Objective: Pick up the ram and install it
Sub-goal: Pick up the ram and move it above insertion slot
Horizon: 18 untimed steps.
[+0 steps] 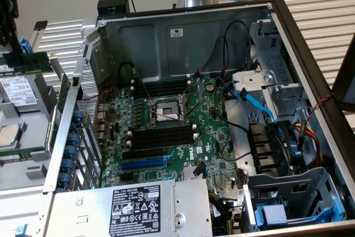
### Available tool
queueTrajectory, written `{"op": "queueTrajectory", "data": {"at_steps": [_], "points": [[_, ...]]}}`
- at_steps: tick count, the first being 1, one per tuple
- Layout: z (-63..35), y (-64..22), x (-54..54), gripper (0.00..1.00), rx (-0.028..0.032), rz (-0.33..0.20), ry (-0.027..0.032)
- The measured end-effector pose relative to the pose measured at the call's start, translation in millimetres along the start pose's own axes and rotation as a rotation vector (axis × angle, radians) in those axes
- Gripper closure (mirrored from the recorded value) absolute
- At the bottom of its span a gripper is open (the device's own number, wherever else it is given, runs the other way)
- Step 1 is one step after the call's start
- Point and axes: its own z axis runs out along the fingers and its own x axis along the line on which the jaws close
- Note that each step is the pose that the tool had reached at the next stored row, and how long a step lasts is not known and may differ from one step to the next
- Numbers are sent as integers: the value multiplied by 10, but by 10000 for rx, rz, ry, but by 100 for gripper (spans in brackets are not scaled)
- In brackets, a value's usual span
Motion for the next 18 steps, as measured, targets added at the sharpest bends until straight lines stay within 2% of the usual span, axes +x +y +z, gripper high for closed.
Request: {"op": "queueTrajectory", "data": {"at_steps": [4, 18], "points": [[-81, -172, 2, 87, -3, 2, 9], [-246, -799, 13, 87, -27, 2, 34]]}}
